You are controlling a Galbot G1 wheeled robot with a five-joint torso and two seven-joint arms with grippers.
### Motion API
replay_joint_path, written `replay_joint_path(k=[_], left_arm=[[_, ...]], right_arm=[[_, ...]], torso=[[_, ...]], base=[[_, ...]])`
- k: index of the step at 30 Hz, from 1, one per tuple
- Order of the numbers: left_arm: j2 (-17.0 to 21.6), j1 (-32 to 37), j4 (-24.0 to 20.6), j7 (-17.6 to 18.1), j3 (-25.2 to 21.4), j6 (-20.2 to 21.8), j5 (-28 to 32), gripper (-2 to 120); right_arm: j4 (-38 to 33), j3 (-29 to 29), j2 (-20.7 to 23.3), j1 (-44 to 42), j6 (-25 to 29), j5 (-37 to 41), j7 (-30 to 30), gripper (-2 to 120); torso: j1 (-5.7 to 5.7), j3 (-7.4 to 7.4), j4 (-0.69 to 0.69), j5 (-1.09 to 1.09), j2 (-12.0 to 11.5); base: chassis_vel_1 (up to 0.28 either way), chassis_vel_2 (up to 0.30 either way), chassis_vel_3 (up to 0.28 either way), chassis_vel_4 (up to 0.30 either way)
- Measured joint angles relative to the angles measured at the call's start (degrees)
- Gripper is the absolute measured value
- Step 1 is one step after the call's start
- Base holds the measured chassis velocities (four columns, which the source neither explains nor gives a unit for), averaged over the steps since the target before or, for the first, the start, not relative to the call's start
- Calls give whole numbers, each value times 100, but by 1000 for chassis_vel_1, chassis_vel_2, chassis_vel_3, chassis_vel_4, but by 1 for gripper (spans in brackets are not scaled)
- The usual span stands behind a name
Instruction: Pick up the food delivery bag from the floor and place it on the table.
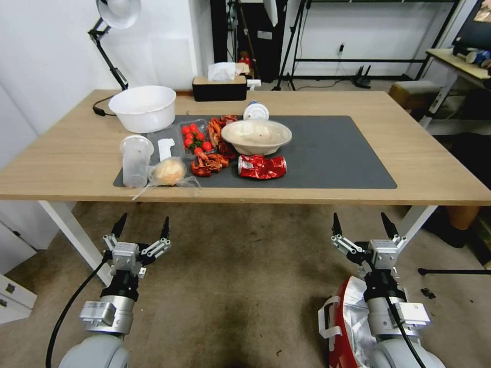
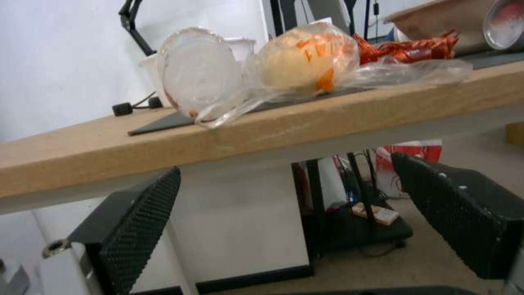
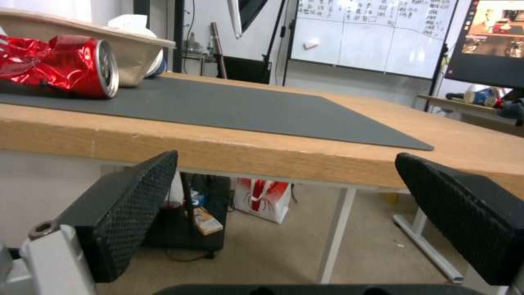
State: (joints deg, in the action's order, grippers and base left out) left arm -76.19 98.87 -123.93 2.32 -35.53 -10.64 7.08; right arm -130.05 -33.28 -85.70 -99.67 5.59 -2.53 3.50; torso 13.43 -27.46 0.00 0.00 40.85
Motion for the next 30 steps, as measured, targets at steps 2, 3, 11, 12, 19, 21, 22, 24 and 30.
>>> replay_joint_path(k=[2,3,11,12,19,21,22,24,30], left_arm=[[0,-1,1,0,1,0,-1,97],[1,-4,3,0,1,4,-2,97],[12,-27,53,0,-3,12,-1,97],[3,-32,67,0,3,8,-1,97],[-11,-58,172,-19,51,-78,-20,97],[-25,-68,185,-22,63,-79,-21,97],[-31,-75,189,-22,70,-79,-22,97],[-32,-77,191,-22,70,-79,-23,97],[-1,-78,241,-23,68,-79,-37,97]], right_arm=[[-7,-1,2,0,0,4,-9,100],[-30,-2,12,1,-6,10,-19,100],[-45,-26,31,-4,-29,30,-30,100],[-27,-21,26,-16,-19,26,-31,100],[-1,-3,11,-56,27,-19,-31,100],[13,-4,9,-64,30,-28,-51,100],[35,-7,9,-56,45,-26,-82,100],[48,-9,9,-46,62,-24,-109,100],[74,-6,6,-12,82,-12,-164,100]], torso=[[-8,10,0,0,-18],[-28,37,0,0,-64],[-108,153,0,0,-259],[-123,175,0,0,-296],[-188,277,0,0,-463],[-213,316,0,0,-526],[-228,342,0,0,-568],[-238,358,0,1,-593],[-300,457,0,0,-755]], base=[[0,0,0,0],[0,0,0,0],[0,0,0,0],[0,0,0,0],[0,0,0,0],[0,0,0,0],[0,0,0,0],[0,0,0,0],[0,0,0,0]])
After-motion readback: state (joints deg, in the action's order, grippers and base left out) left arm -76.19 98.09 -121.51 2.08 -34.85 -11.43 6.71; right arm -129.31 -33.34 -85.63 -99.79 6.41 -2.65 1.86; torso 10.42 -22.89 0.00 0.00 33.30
